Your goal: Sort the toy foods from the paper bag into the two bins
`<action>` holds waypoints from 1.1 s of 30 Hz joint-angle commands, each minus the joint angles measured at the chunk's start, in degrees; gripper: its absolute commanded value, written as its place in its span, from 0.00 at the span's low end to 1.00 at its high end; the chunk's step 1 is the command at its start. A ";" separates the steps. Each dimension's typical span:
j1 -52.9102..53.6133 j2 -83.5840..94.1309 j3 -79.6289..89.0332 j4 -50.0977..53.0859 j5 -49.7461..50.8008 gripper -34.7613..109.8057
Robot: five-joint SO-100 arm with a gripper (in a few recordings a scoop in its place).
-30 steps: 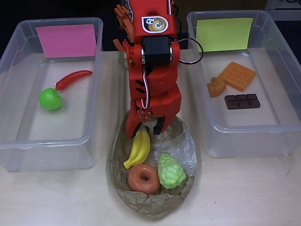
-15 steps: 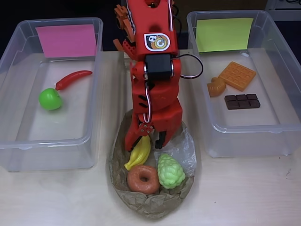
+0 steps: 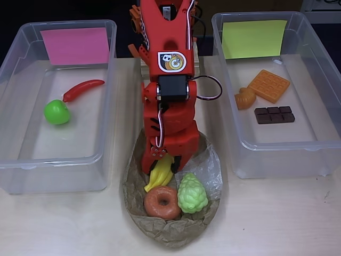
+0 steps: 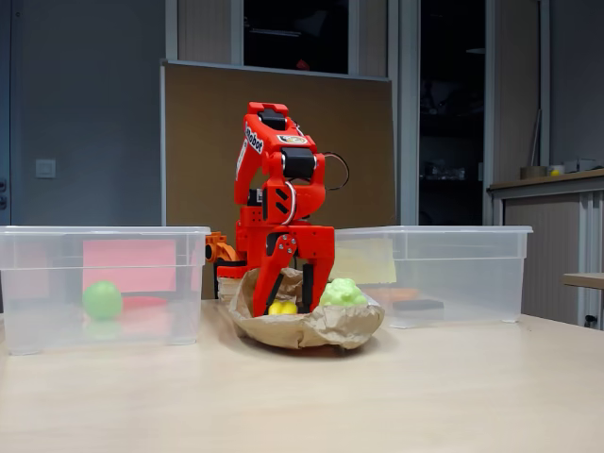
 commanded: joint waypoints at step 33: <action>9.05 34.45 -19.42 44.65 -10.90 0.25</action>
